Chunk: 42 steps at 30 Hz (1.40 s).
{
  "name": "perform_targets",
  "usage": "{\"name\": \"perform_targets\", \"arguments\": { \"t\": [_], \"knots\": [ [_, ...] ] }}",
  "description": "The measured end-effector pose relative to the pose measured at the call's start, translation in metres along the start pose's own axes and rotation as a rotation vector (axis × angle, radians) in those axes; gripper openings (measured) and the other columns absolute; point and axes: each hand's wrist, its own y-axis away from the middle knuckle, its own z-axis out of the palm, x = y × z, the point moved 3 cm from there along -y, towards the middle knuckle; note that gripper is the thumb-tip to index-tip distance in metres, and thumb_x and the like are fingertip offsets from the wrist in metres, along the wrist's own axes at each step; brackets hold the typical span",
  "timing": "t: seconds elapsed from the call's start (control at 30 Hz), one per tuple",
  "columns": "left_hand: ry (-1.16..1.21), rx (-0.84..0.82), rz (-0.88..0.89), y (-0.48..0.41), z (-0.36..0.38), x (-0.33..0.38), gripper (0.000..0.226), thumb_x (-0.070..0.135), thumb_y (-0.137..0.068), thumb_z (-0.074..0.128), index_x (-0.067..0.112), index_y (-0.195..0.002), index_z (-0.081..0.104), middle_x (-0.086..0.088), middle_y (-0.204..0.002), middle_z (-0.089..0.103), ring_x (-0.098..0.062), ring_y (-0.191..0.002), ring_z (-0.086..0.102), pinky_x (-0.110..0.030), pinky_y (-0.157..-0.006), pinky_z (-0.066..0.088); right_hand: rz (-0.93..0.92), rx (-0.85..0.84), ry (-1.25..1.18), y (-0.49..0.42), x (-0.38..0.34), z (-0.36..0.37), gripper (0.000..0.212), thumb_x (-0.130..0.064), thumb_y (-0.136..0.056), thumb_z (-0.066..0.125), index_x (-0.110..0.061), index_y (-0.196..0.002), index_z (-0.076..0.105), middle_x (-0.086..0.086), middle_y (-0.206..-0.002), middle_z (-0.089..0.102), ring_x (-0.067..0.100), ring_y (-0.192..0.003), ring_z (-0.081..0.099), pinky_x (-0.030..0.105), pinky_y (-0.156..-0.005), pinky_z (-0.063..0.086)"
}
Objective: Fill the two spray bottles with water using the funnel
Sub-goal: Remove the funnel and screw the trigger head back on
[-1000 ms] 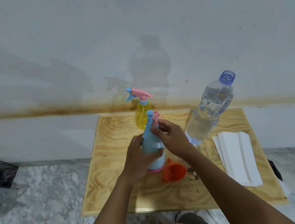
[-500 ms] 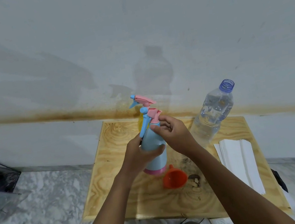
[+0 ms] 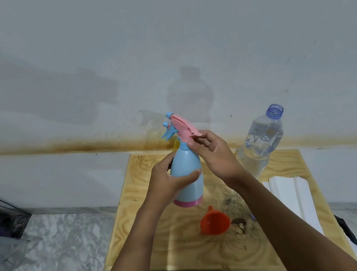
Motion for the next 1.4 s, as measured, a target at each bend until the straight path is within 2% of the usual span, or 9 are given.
{"name": "perform_targets", "arguments": {
  "t": [0.1, 0.3, 0.47, 0.63, 0.83, 0.97, 1.1, 1.23, 1.4],
  "knots": [
    [-0.005, 0.011, 0.024, 0.001, -0.002, 0.006, 0.048, 0.028, -0.07, 0.089, 0.034, -0.113, 0.069, 0.012, -0.102, 0.073, -0.006, -0.094, 0.068, -0.026, -0.073, 0.057, -0.032, 0.008, 0.025, 0.005, -0.006, 0.007, 0.017, -0.023, -0.094, 0.065, -0.023, -0.111, 0.069, -0.004, -0.106, 0.073, 0.01, -0.102, 0.068, 0.026, -0.088, 0.055],
    [-0.014, 0.044, 0.035, 0.003, -0.002, 0.015, 0.049, 0.031, -0.066, 0.089, 0.033, -0.11, 0.069, 0.011, -0.097, 0.073, -0.006, -0.091, 0.068, -0.021, -0.071, 0.054, 0.006, 0.07, -0.133, 0.012, -0.012, 0.013, 0.016, -0.019, -0.098, 0.058, -0.011, -0.11, 0.065, 0.005, -0.112, 0.071, 0.009, -0.095, 0.069, 0.022, -0.08, 0.056],
    [0.02, 0.046, 0.057, 0.005, -0.001, 0.024, 0.048, 0.025, -0.068, 0.088, 0.029, -0.111, 0.07, 0.009, -0.098, 0.074, -0.006, -0.089, 0.07, -0.019, -0.066, 0.052, -0.011, 0.181, -0.132, 0.016, -0.011, 0.024, 0.025, -0.031, -0.087, 0.073, -0.025, -0.11, 0.066, 0.005, -0.113, 0.071, 0.023, -0.109, 0.067, 0.047, -0.099, 0.052],
    [0.012, 0.044, 0.065, 0.007, 0.0, 0.028, 0.047, 0.023, -0.069, 0.088, 0.028, -0.111, 0.069, 0.009, -0.096, 0.074, -0.007, -0.088, 0.07, -0.019, -0.066, 0.053, -0.022, 0.148, -0.108, 0.023, -0.011, 0.027, 0.024, -0.031, -0.102, 0.05, -0.024, -0.114, 0.069, 0.002, -0.108, 0.073, 0.023, -0.099, 0.07, 0.046, -0.088, 0.057],
    [0.052, 0.045, 0.068, 0.011, 0.003, 0.031, 0.042, 0.023, -0.07, 0.088, 0.029, -0.108, 0.07, 0.008, -0.094, 0.073, -0.006, -0.086, 0.07, -0.019, -0.063, 0.052, -0.033, 0.213, -0.102, 0.023, -0.01, 0.022, 0.027, -0.032, -0.084, 0.076, -0.021, -0.106, 0.063, 0.006, -0.107, 0.07, 0.025, -0.102, 0.068, 0.052, -0.092, 0.055],
    [0.051, 0.024, 0.068, 0.012, 0.002, 0.029, 0.042, 0.022, -0.071, 0.087, 0.031, -0.109, 0.07, 0.009, -0.097, 0.073, -0.008, -0.09, 0.069, -0.023, -0.067, 0.054, -0.038, 0.081, -0.046, 0.018, -0.012, 0.02, 0.035, -0.036, -0.087, 0.071, -0.023, -0.119, 0.063, 0.001, -0.117, 0.067, 0.021, -0.112, 0.064, 0.046, -0.095, 0.054],
    [0.035, -0.005, 0.069, 0.013, -0.001, 0.03, 0.046, 0.028, -0.069, 0.089, 0.031, -0.11, 0.07, 0.011, -0.1, 0.073, -0.008, -0.093, 0.068, -0.022, -0.072, 0.054, 0.005, -0.03, -0.128, 0.016, -0.018, 0.01, 0.017, -0.021, -0.099, 0.054, -0.013, -0.109, 0.066, -0.003, -0.103, 0.071, 0.014, -0.094, 0.067, 0.028, -0.08, 0.055],
    [0.069, -0.008, 0.043, 0.013, -0.002, 0.028, 0.042, 0.031, -0.065, 0.089, 0.033, -0.103, 0.071, 0.009, -0.097, 0.075, -0.011, -0.094, 0.07, -0.034, -0.079, 0.06, -0.021, -0.067, -0.11, 0.013, -0.024, 0.009, 0.019, -0.011, -0.093, 0.064, -0.004, -0.109, 0.058, 0.005, -0.094, 0.072, 0.012, -0.084, 0.069, 0.025, -0.076, 0.057],
    [0.084, 0.004, -0.01, 0.014, -0.002, 0.02, 0.037, 0.045, -0.057, 0.087, 0.039, -0.091, 0.073, 0.007, -0.096, 0.076, -0.014, -0.093, 0.072, -0.048, -0.083, 0.06, -0.046, -0.067, 0.054, 0.009, -0.024, 0.011, 0.037, -0.029, -0.087, 0.073, -0.016, -0.121, 0.064, 0.004, -0.113, 0.072, 0.018, -0.107, 0.068, 0.037, -0.091, 0.055]
  ]
}}
